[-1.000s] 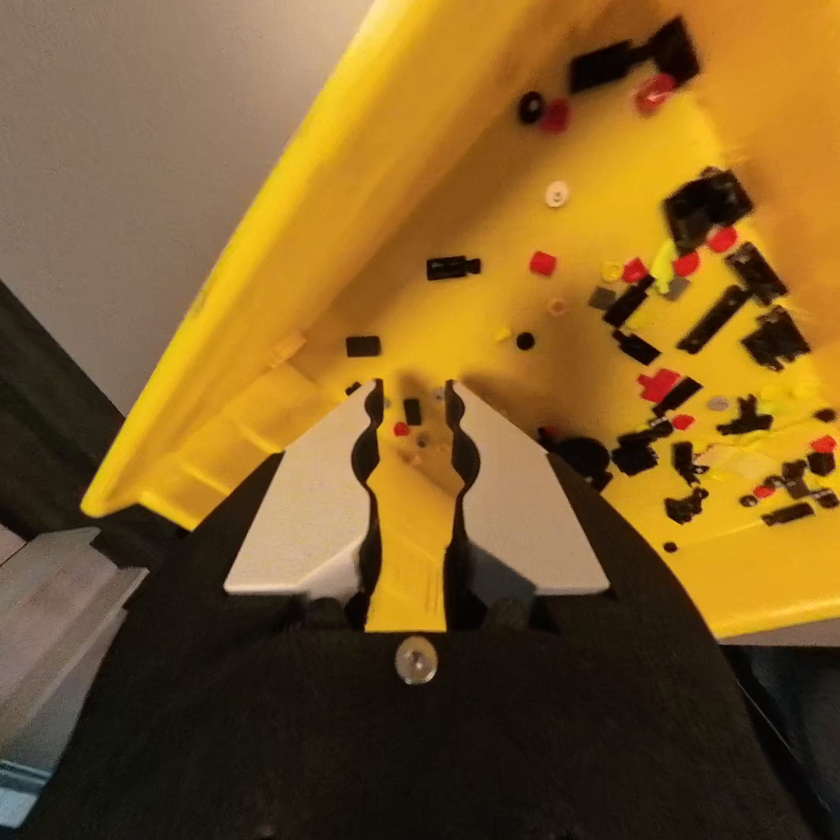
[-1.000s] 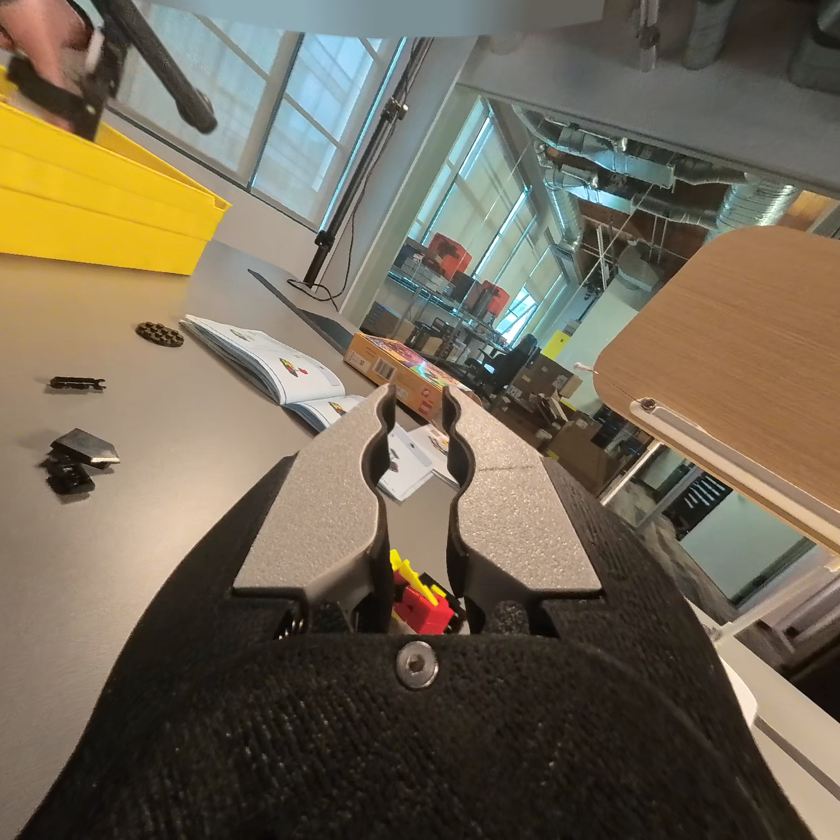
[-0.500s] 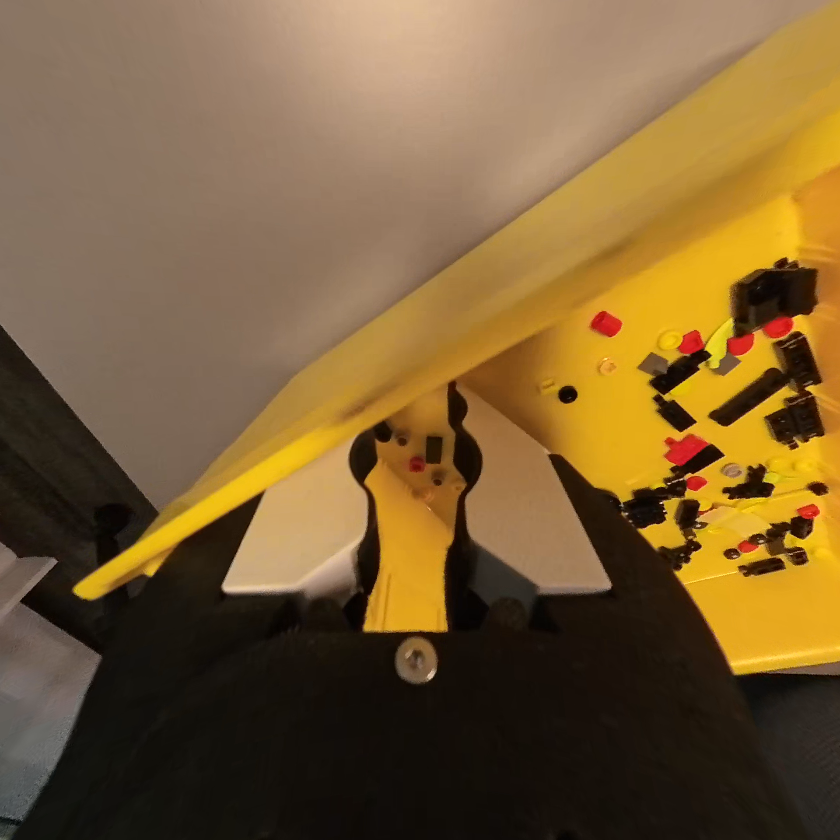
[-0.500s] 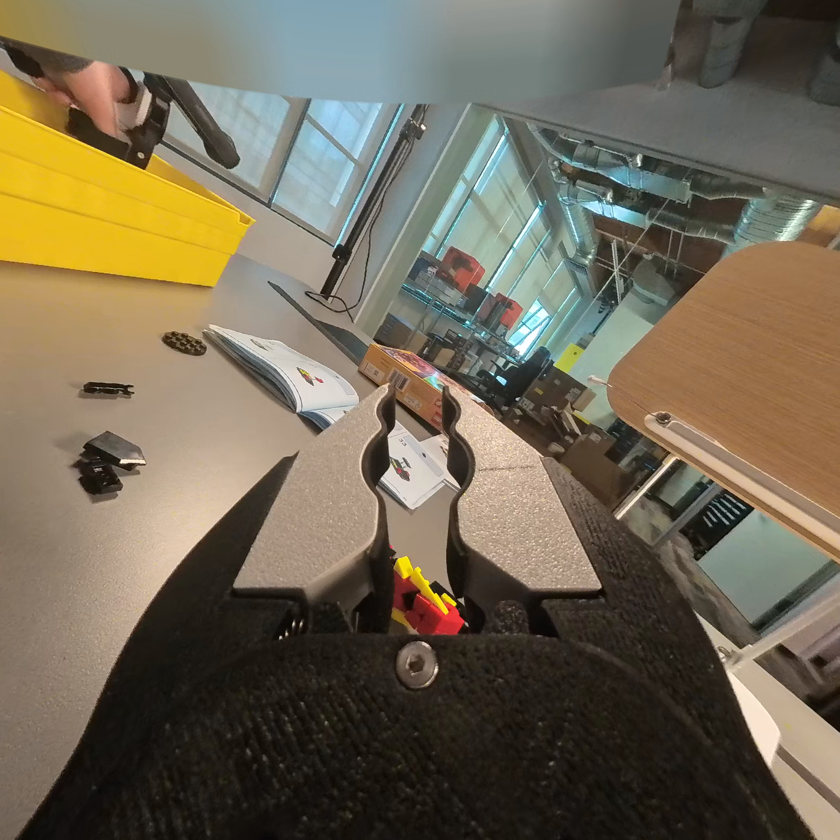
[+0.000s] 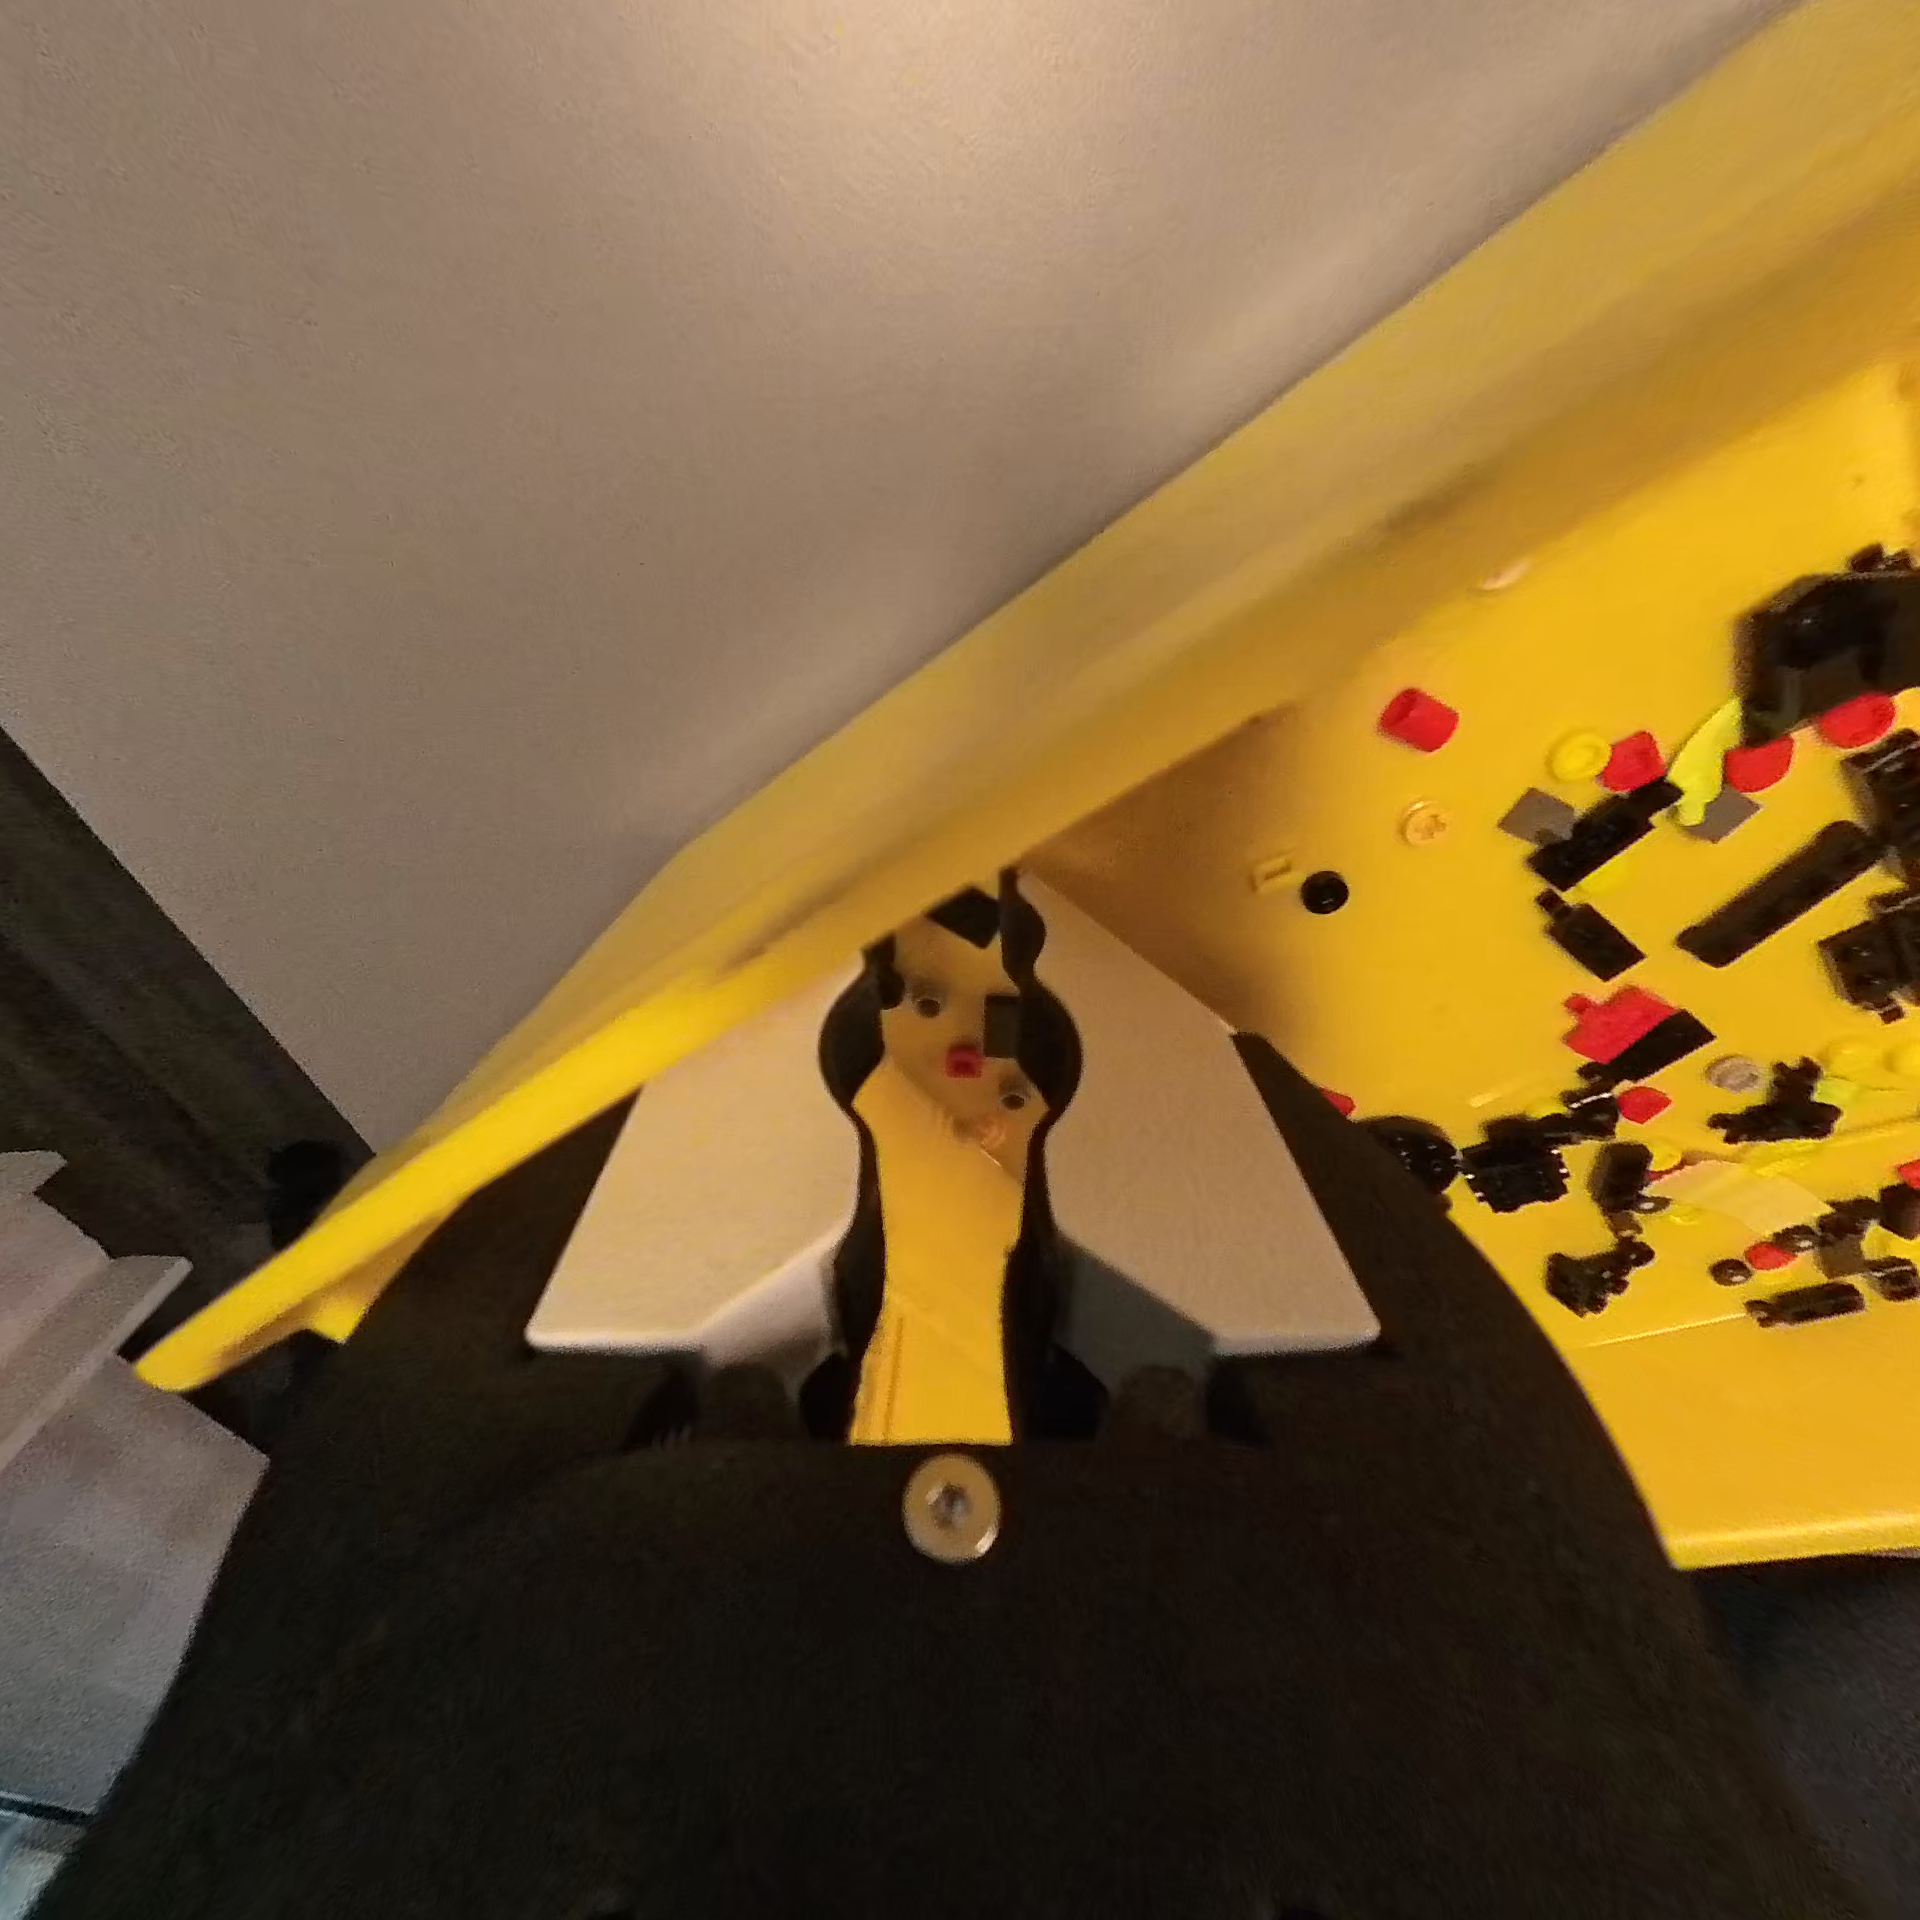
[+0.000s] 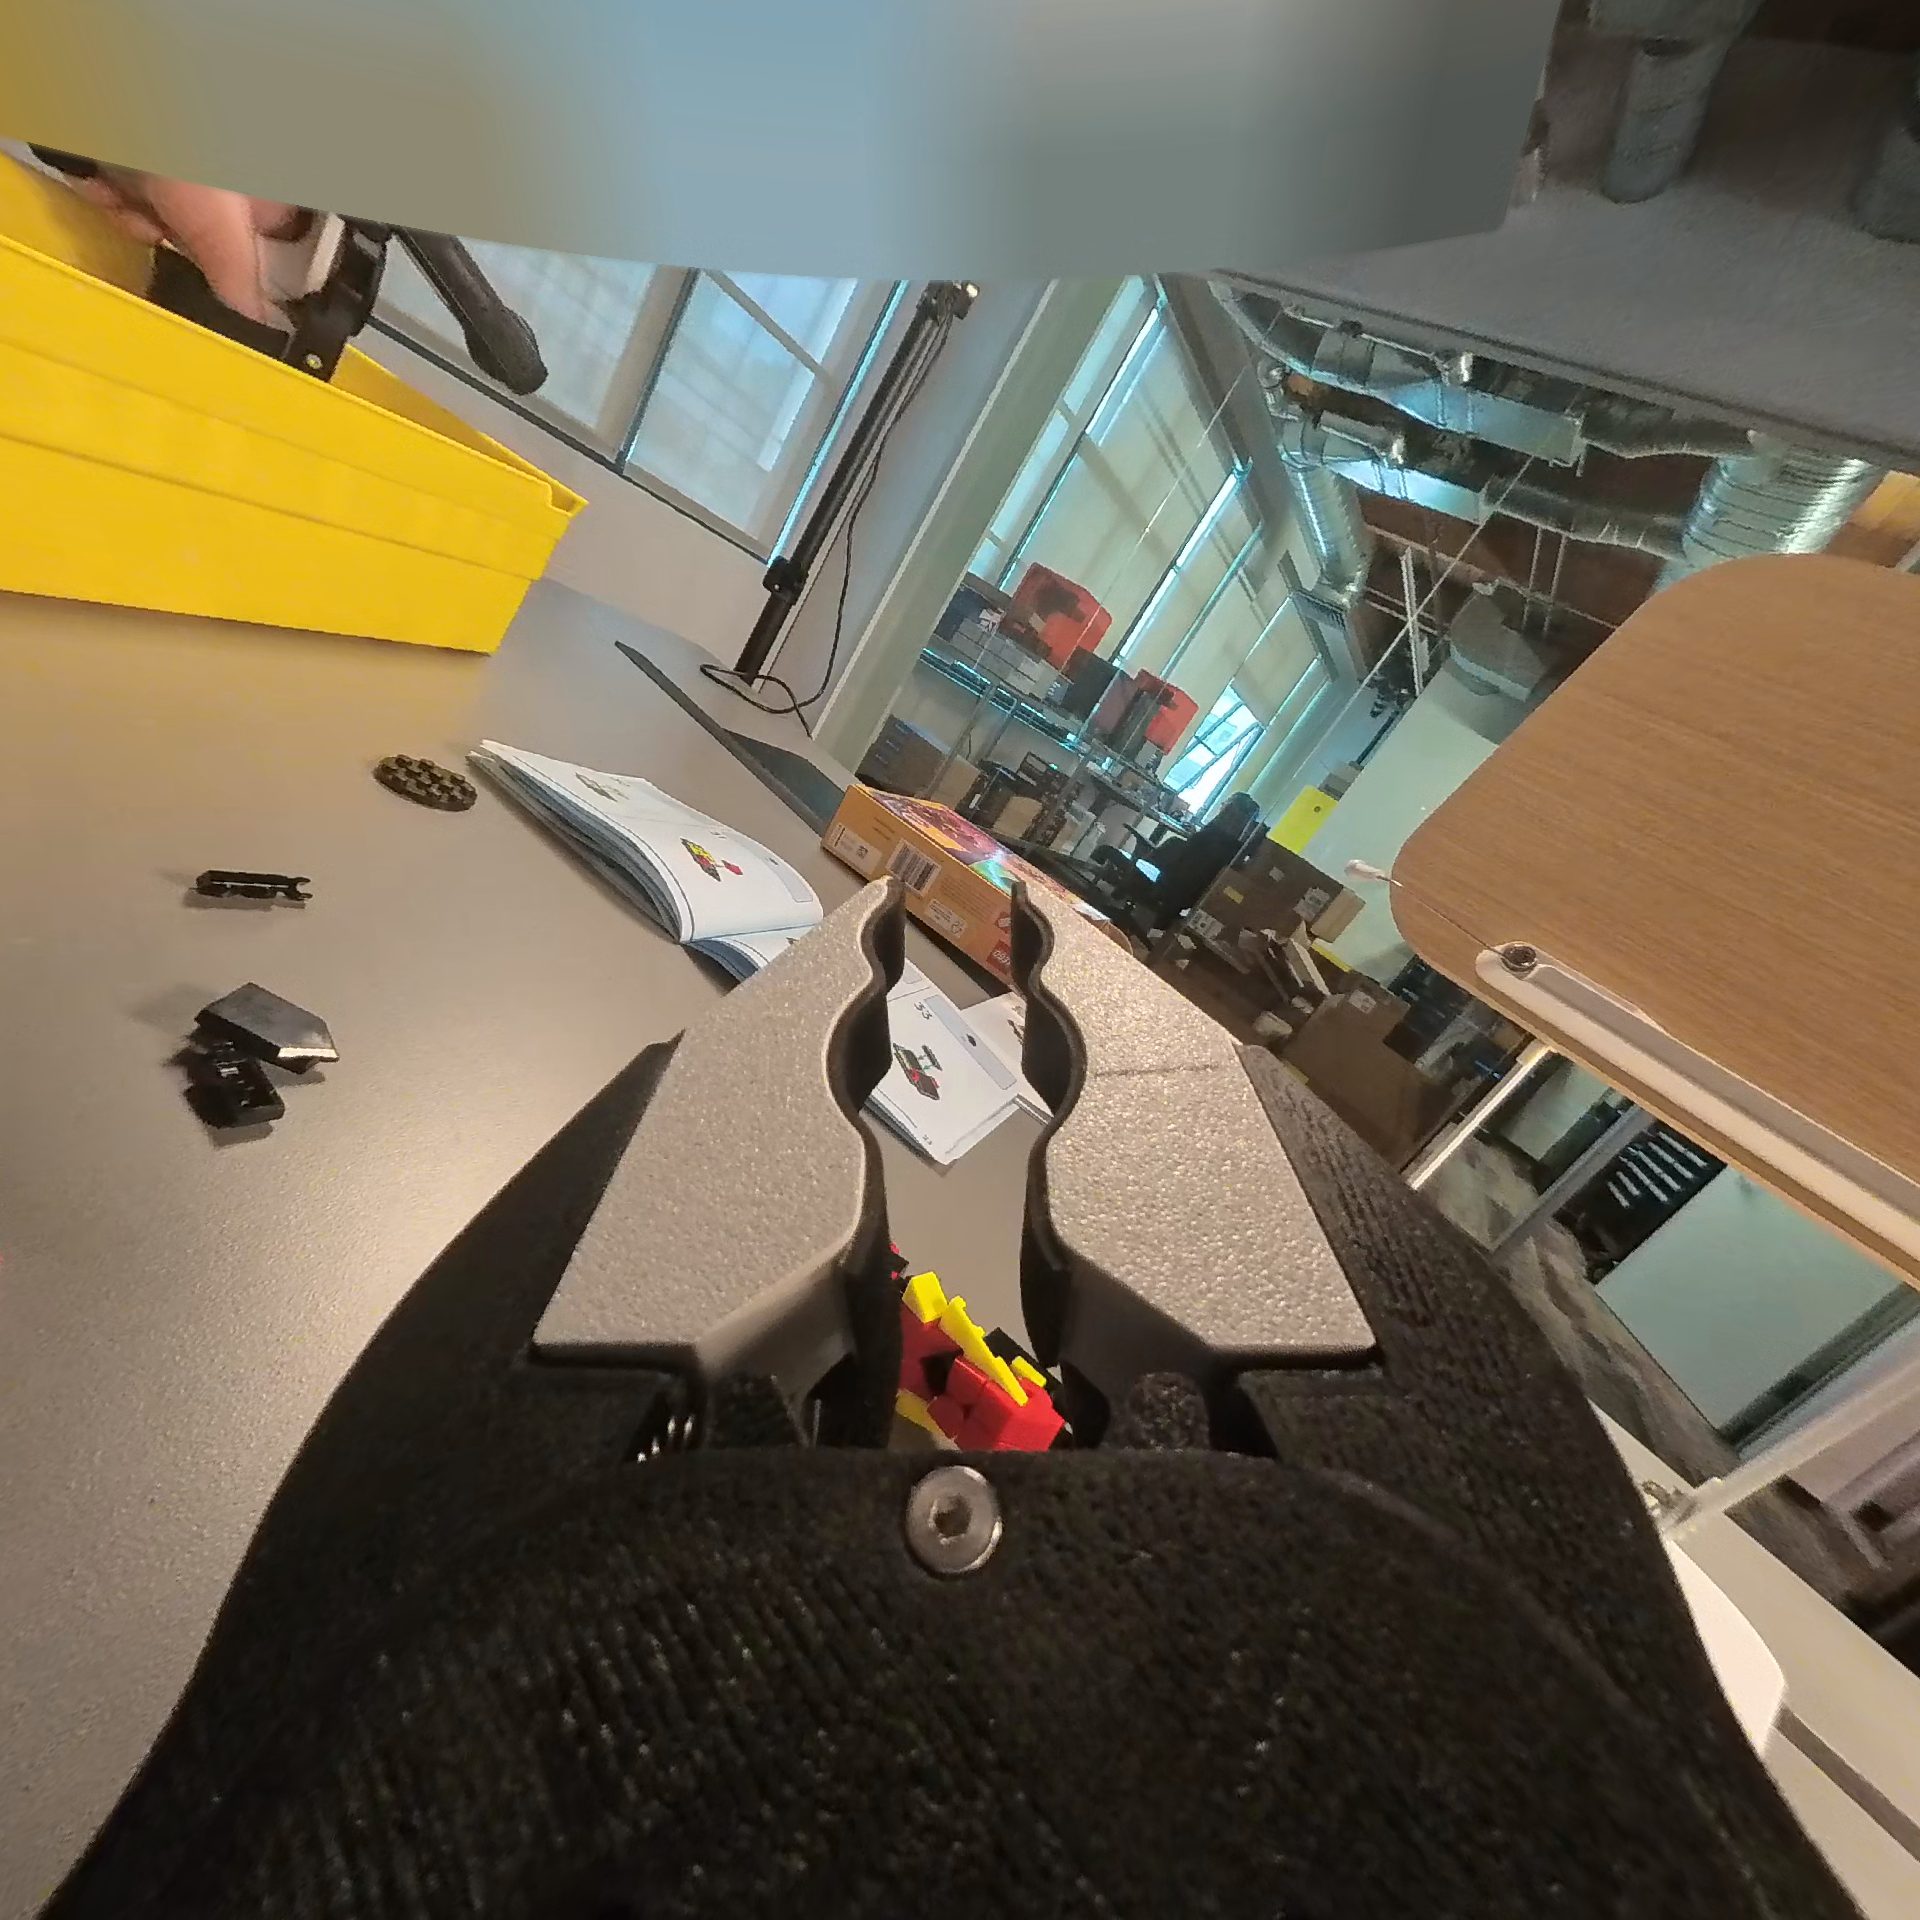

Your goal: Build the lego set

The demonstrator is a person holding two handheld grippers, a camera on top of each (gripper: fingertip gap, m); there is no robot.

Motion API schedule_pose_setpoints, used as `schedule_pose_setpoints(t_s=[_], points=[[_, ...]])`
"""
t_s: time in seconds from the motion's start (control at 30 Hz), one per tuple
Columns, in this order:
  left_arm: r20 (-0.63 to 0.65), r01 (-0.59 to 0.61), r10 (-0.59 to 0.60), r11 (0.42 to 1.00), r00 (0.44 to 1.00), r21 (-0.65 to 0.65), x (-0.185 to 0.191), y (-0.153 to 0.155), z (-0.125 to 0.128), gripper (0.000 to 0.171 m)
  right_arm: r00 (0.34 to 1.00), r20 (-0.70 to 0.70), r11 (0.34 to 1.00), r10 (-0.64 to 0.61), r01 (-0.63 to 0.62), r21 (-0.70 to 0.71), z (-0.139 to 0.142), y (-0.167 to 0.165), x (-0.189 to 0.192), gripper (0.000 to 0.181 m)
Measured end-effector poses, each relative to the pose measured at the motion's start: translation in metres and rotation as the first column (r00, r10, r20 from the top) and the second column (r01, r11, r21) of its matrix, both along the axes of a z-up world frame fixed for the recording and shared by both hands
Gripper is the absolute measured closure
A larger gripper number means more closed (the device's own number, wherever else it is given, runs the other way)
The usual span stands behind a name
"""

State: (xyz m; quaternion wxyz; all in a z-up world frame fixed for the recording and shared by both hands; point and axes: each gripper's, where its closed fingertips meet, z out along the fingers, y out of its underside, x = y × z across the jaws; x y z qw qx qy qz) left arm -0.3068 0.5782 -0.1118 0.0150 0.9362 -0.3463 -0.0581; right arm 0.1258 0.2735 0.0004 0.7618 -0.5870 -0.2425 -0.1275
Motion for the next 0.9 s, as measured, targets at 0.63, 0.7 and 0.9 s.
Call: schedule_pose_setpoints(t_s=[0.63,0.7,0.9], points=[[-0.06,-0.084,0.085,0.996,0.995,0.031,-0.01,-0.015,0.011,0.153,0.998,0.016,0.998,0.065,-0.065,-0.003,-0.001,-0.002,-0.011,0.164],[-0.065,-0.1,0.101,0.995,0.993,0.016,-0.011,-0.018,0.01,0.151,0.997,0.022,0.998,0.07,-0.07,-0.003,-0.001,-0.002,-0.013,0.164],[-0.028,-0.152,0.153,0.988,0.988,0.01,-0.01,-0.017,0.001,0.159,0.997,0.027,0.997,0.078,-0.078,-0.003,-0.001,-0.002,-0.015,0.164]])
